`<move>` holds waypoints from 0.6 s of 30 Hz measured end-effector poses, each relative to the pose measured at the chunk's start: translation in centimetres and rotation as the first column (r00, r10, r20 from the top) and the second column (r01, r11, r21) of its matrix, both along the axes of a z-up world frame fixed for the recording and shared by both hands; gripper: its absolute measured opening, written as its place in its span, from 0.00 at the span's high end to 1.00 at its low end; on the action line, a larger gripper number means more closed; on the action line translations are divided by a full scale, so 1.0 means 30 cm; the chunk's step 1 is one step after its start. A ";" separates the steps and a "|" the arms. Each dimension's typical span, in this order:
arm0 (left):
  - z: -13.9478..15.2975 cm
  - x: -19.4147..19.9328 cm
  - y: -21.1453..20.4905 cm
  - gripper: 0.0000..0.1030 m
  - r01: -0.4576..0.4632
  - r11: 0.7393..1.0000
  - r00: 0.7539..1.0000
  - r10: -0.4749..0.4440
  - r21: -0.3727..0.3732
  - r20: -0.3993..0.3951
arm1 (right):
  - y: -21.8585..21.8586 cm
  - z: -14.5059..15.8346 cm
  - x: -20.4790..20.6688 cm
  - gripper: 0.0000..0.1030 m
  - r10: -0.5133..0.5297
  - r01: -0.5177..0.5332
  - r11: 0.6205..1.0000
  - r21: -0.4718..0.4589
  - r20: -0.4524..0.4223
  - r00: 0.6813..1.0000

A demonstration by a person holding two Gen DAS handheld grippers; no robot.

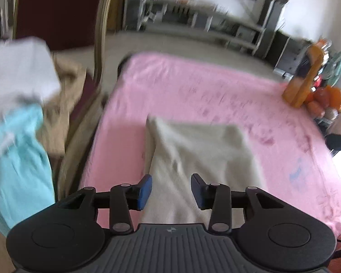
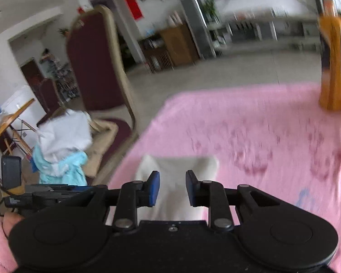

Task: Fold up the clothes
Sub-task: 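Open the left gripper and hold both grippers above the sweatshirt, then grasp the end of the folded sweatshirt with the left gripper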

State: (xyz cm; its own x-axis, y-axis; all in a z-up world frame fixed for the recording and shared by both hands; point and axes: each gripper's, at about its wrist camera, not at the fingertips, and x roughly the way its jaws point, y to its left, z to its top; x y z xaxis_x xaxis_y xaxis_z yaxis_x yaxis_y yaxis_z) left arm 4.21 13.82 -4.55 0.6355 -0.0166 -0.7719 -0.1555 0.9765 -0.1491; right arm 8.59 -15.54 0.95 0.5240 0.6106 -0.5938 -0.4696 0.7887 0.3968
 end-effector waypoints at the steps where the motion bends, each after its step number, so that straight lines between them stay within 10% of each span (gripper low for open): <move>1: -0.018 0.010 0.016 0.61 -0.018 1.000 1.000 0.018 -0.007 -0.023 | 0.000 -0.039 0.022 0.76 -0.003 0.003 1.000 -0.002 -0.033 0.999; 18: -0.164 0.137 0.222 0.36 -0.143 0.928 0.983 0.091 -0.345 -0.162 | -0.016 -0.449 0.302 0.50 -0.022 0.129 0.970 0.204 -0.458 0.889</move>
State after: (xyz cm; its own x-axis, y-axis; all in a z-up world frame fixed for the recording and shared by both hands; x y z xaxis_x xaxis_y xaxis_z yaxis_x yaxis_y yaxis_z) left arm 8.33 20.49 -9.46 0.5351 -0.2376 -0.8107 -0.3097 0.8376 -0.4500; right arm 17.66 -16.00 -12.52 0.2835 0.7237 -0.6293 -0.1412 0.6805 0.7190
